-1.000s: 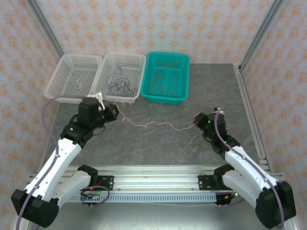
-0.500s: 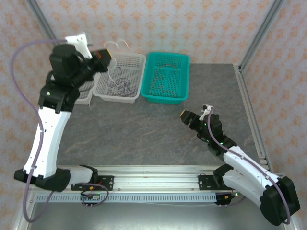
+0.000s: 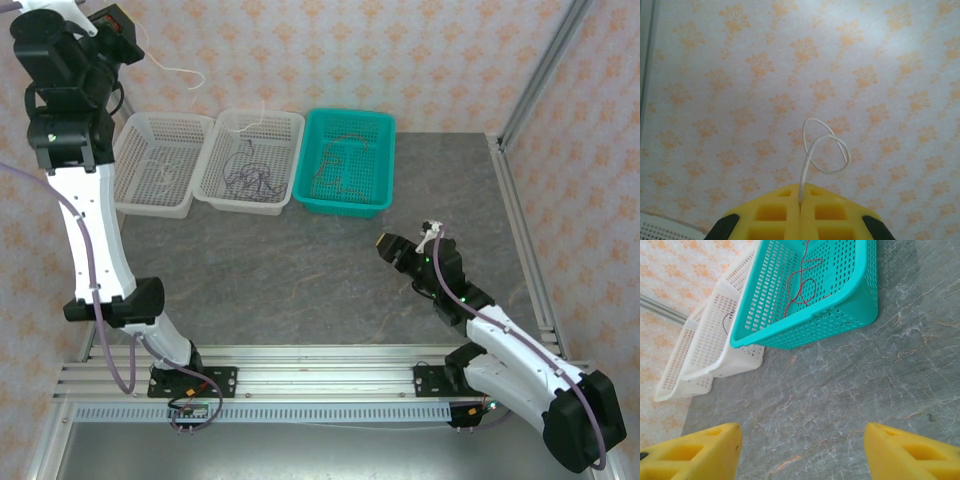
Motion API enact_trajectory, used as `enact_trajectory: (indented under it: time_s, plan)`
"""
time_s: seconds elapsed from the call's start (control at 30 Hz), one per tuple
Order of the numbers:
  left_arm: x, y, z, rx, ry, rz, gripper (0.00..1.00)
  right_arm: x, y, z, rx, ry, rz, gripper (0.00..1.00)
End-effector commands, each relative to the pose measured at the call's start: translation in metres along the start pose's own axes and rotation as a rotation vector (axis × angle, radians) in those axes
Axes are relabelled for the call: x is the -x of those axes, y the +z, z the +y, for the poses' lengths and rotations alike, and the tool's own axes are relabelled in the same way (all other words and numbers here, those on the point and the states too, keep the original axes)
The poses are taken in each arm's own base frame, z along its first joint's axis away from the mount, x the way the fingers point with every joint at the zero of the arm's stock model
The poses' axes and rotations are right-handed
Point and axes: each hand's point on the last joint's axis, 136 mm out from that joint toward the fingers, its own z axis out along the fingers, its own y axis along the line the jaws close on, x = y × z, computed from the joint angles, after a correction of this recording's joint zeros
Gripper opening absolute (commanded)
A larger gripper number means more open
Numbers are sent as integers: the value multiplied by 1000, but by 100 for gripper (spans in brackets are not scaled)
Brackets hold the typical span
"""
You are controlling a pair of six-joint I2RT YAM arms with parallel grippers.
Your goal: Untangle the cables
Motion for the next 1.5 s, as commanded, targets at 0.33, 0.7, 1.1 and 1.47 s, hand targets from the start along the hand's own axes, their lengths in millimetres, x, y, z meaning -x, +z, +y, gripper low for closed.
enact_trajectory:
  time_s: [0.33,0.7,1.1,1.47]
  plan:
    - [-105,86,142,240,58,235,0,10,-13,3,-25,-27,-22,66]
    - [-310,77,274,575,23,687,1,9,-17,6,-28,-11,1,66]
    - [-213,19,196,437,-105,409,100,46,-55,-60,-386,-11,-216,66]
    - [-290,-118,70,150,146,471,100,112,-68,-127,-755,-181,-429,78]
